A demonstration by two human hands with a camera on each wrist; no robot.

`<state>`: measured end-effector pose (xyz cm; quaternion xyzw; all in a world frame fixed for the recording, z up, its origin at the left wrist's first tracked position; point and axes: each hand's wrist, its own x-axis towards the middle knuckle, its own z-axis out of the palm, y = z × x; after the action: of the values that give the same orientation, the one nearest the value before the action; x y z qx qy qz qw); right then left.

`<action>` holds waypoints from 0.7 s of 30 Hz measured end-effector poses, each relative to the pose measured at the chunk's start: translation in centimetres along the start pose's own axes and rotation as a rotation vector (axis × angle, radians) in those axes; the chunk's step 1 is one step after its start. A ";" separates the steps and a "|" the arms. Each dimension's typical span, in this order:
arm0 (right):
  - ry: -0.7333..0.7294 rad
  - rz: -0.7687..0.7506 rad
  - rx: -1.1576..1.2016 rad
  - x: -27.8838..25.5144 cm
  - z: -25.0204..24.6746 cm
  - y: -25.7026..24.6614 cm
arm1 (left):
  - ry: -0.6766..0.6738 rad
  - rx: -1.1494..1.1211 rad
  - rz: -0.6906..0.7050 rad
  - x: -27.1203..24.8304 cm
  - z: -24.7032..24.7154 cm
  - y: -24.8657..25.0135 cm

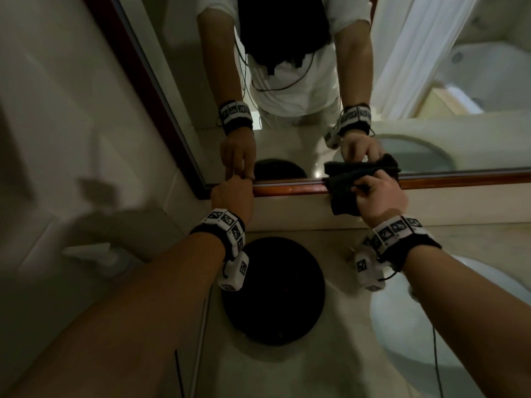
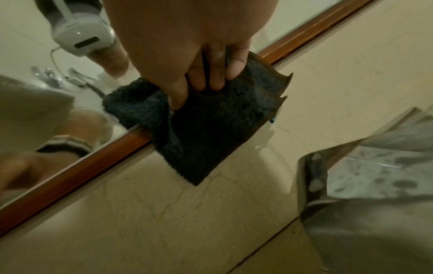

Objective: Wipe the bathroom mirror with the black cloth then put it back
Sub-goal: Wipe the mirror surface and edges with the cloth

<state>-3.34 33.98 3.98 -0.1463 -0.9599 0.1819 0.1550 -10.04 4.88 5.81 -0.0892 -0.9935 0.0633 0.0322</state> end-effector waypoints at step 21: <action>0.009 -0.310 0.040 -0.6 3.7 -5.9 | -0.131 -0.053 -0.086 -2.3 -1.7 2.1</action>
<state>-5.37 27.41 2.88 0.0061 -0.9665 0.1741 0.1885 -7.27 6.67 7.08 -0.0428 -0.9977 0.0414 -0.0328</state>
